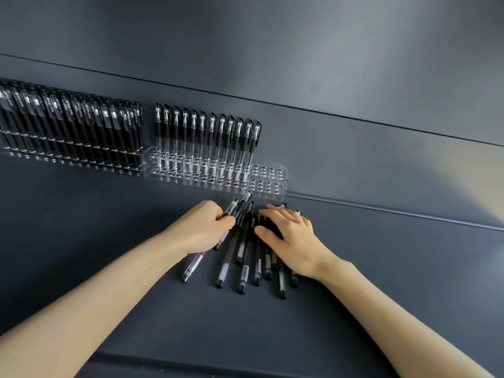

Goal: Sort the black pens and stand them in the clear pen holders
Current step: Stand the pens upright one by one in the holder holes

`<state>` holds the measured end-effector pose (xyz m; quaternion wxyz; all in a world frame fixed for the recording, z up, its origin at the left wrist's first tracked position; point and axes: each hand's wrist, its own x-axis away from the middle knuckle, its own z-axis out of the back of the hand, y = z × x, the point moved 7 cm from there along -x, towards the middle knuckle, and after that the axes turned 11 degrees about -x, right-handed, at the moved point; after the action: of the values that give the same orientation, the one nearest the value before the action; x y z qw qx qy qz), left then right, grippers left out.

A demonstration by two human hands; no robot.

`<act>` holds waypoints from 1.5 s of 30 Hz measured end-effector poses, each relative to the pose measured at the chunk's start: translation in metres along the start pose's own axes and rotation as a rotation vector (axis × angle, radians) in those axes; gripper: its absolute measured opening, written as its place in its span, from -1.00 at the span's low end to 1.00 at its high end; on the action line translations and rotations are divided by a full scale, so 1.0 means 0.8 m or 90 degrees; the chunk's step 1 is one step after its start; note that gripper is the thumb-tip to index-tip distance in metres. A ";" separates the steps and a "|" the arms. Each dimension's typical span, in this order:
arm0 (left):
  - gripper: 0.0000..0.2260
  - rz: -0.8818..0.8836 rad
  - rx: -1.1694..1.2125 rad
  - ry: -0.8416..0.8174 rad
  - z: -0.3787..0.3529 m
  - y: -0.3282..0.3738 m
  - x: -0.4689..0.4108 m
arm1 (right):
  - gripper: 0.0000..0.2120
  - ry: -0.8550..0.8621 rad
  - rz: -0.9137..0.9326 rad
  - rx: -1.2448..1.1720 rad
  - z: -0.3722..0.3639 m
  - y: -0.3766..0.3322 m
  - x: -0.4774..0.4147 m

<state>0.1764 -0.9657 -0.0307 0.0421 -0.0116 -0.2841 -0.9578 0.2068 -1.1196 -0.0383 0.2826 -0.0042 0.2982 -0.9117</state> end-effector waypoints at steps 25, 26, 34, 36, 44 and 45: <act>-0.77 -0.161 0.346 0.284 0.062 0.004 -0.081 | -0.67 0.575 0.159 -0.345 0.141 -0.035 -0.109; -0.75 -0.153 0.344 0.285 0.058 0.000 -0.084 | -0.67 0.580 0.160 -0.329 0.139 -0.032 -0.114; -0.82 -0.182 0.360 0.286 0.054 -0.009 -0.092 | -0.67 0.532 0.172 -0.251 0.127 -0.018 -0.140; -0.82 -0.184 0.371 0.292 0.054 -0.008 -0.091 | -0.68 0.514 0.168 -0.244 0.123 -0.016 -0.144; -0.88 -0.165 0.404 0.284 0.047 -0.013 -0.092 | -0.68 0.400 0.107 -0.194 0.104 -0.008 -0.156; -0.88 -0.162 0.400 0.284 0.047 -0.014 -0.093 | -0.68 0.393 0.101 -0.192 0.102 -0.006 -0.156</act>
<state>0.2491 -0.9301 -0.0085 -0.0149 0.2449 -0.5463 -0.8008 0.3231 -1.0960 0.0516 0.2457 0.2529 0.5000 -0.7910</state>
